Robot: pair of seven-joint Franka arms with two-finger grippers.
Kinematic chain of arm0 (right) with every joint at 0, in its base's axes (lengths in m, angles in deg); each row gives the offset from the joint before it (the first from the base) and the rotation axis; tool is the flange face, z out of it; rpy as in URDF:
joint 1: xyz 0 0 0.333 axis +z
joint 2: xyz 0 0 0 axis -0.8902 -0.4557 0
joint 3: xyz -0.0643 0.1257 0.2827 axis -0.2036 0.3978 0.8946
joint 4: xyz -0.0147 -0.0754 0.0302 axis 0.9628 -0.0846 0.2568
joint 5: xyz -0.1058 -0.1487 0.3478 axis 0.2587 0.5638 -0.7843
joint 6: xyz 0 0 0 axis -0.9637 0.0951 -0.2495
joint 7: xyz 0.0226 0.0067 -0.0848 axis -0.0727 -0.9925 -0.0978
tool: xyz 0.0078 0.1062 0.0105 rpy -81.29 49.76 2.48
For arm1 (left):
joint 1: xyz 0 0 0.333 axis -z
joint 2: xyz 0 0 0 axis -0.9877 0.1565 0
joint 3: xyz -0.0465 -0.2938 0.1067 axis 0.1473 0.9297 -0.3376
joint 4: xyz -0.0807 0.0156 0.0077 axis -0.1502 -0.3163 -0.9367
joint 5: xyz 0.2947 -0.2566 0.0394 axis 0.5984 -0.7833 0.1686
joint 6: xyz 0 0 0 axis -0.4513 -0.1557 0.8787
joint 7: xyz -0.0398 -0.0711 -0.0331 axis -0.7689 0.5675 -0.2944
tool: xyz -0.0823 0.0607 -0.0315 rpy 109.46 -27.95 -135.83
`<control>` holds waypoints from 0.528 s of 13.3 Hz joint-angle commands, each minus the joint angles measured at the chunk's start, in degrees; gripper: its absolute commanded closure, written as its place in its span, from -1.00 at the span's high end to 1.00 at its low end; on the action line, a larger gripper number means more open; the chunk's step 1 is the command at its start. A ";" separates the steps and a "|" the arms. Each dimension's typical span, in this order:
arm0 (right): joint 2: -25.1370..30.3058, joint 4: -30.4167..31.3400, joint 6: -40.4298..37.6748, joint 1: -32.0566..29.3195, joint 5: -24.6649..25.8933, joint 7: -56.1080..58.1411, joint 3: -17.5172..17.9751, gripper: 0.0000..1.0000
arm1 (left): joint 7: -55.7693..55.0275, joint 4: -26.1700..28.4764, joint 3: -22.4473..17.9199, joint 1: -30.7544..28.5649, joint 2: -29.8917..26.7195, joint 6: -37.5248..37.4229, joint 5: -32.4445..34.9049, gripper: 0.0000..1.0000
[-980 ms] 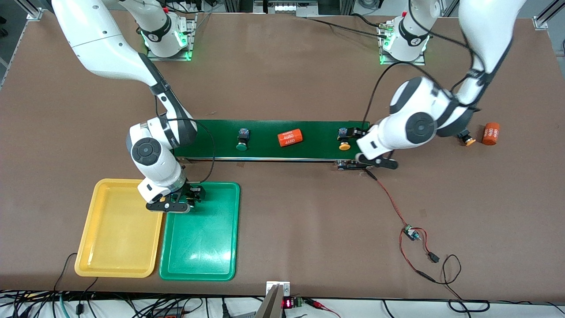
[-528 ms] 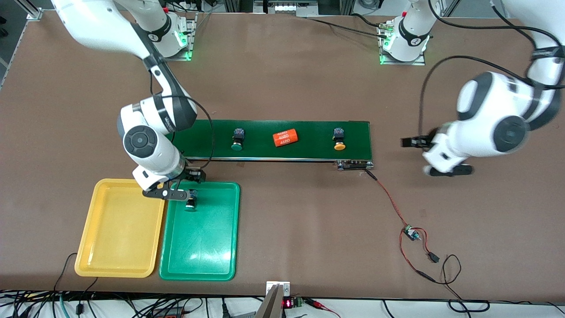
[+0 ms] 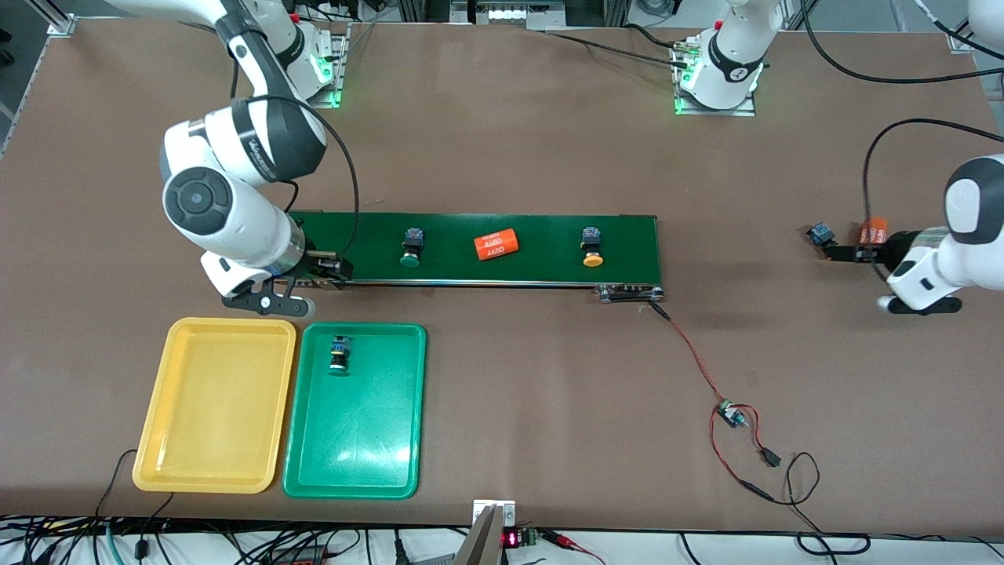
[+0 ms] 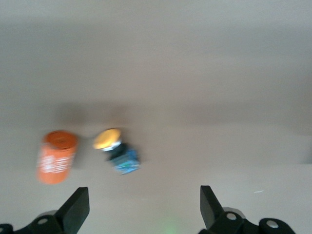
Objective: Sort buttons by color to trays
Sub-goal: 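Return the right gripper to the belt while the left gripper grasps battery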
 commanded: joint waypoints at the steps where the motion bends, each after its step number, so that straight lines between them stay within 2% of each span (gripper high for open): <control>1: 5.08 6.19 0.67 -4.71 -1.22 -1.05 4.99 0.76 | 4.80 0.24 -3.56 0.91 1.66 1.13 6.37 1.00; 4: 6.68 12.16 4.62 -6.40 -1.66 -2.89 7.48 0.76 | 20.67 3.74 -9.09 0.82 3.43 9.81 8.50 1.00; 7: 6.59 17.35 11.46 -6.14 -1.84 -4.74 8.97 0.77 | 36.50 6.39 -12.17 0.64 6.66 15.62 8.50 1.00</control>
